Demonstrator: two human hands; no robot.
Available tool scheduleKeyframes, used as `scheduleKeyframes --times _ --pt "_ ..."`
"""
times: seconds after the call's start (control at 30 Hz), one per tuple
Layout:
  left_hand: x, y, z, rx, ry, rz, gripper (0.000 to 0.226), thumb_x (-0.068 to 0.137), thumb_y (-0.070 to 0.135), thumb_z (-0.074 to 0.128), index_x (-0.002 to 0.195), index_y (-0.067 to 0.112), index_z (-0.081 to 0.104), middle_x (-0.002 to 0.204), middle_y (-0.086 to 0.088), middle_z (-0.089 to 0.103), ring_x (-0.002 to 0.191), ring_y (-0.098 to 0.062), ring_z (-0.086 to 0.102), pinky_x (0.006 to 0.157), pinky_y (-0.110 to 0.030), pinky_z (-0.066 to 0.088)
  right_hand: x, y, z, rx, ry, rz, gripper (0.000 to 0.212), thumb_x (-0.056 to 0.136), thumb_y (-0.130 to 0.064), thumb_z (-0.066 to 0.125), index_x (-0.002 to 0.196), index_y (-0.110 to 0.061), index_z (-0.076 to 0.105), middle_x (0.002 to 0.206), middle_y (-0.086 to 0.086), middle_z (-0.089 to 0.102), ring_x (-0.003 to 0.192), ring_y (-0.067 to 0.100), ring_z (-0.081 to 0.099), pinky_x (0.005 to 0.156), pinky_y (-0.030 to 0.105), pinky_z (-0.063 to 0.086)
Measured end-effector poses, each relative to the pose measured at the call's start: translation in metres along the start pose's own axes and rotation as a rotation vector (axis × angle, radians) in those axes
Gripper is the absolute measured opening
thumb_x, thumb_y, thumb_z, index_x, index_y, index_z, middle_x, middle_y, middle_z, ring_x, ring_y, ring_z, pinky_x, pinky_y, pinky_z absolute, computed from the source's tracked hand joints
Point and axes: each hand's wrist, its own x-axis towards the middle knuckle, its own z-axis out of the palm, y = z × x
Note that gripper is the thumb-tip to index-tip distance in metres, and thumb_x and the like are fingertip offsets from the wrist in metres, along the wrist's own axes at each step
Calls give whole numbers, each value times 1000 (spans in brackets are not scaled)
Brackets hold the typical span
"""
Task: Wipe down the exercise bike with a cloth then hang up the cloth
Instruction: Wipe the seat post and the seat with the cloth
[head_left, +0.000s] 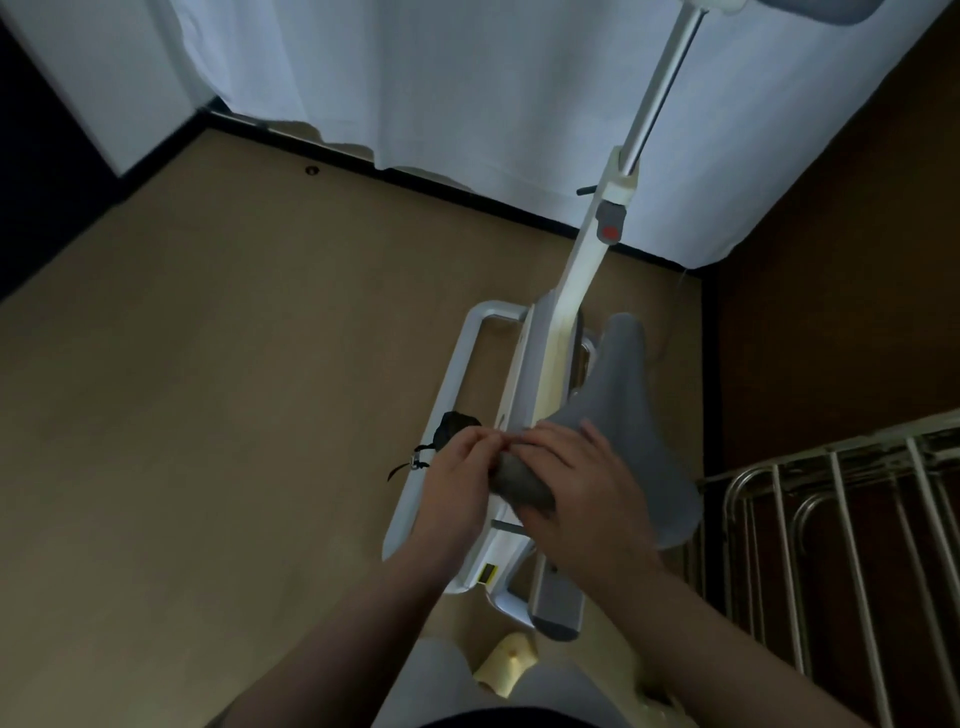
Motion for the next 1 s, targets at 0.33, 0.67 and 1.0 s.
scheduleKeyframes --times 0.33,0.67,1.0 --pt "-2 0 0 6 -20 -25 26 96 18 44 96 9 68 96 -2 70 94 -16 65 77 -28 49 -38 4 -6 -80 98 62 31 91 -32 46 120 -24 51 138 9 51 132 24 41 108 45 36" --pt "5 4 6 24 -19 -7 24 95 16 47 82 17 67 87 2 70 90 -17 65 77 -31 47 -27 6 -12 -91 24 -70 31 89 -30 51 117 -23 62 137 4 55 134 18 40 118 38 17" --pt "0 8 9 120 -57 149 23 97 17 48 91 31 65 84 21 65 85 1 61 75 -22 44 13 45 -40 211 -11 211 34 91 -30 60 124 -33 51 123 -18 52 117 9 51 99 17 34"
